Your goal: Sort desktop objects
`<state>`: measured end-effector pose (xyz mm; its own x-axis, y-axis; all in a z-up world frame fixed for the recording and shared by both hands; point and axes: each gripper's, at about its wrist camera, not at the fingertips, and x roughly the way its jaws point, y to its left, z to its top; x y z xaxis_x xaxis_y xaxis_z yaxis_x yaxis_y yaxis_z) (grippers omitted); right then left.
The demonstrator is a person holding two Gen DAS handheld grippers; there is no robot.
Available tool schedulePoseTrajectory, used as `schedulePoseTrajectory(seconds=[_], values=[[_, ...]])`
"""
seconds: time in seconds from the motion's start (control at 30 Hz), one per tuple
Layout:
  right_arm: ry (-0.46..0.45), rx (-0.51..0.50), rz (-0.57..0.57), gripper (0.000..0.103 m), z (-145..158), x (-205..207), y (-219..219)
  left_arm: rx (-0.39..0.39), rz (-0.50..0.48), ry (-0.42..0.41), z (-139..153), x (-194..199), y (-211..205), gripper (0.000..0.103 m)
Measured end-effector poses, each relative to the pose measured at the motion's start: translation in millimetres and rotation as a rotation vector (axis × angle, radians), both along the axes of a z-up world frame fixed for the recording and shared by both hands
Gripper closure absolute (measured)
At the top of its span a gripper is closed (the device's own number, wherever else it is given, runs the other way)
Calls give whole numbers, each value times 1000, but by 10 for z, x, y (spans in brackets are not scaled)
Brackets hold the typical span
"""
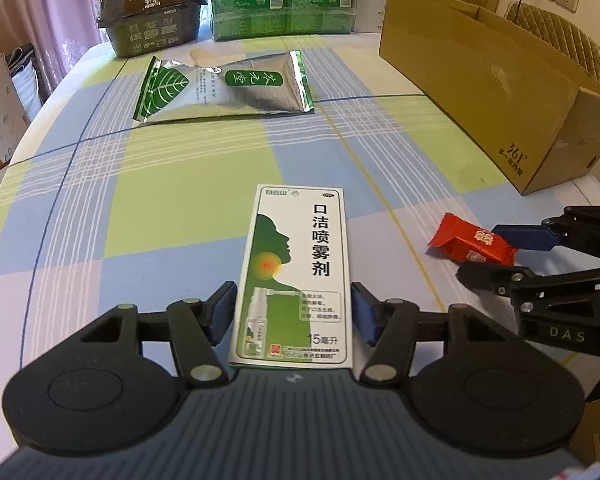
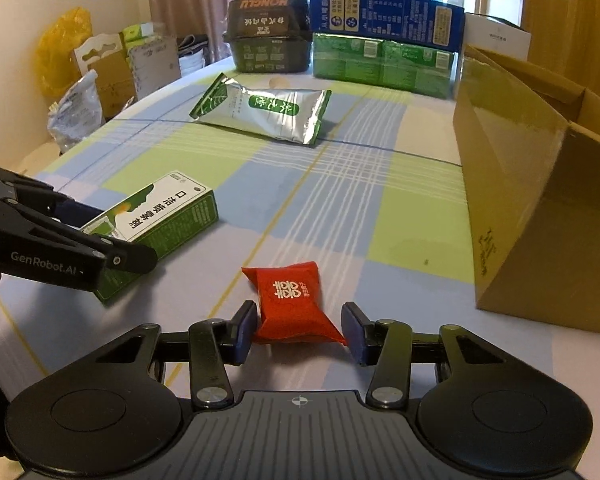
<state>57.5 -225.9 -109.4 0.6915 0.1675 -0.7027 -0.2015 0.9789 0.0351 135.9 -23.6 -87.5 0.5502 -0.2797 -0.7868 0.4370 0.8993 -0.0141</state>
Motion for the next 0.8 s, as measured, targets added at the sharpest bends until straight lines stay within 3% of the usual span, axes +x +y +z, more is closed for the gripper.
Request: schedulePoseTrajectory(seconds=[0.23,0.57,0.7,0.8], values=[[-9,48,-4,55,-4,-12,-39,17,-8,-3,-44,-44,-43,48],[-22,20,23,55,-22,60,57,14,-8,-7,-61,-34,-56,48],[-28,-1,19,69,-26,44,73,17,-8,-7,-58,-37,-67,48],[-24,-3,22,72,-22,36,73,22,-11,-6,-55,-41,-77,50]])
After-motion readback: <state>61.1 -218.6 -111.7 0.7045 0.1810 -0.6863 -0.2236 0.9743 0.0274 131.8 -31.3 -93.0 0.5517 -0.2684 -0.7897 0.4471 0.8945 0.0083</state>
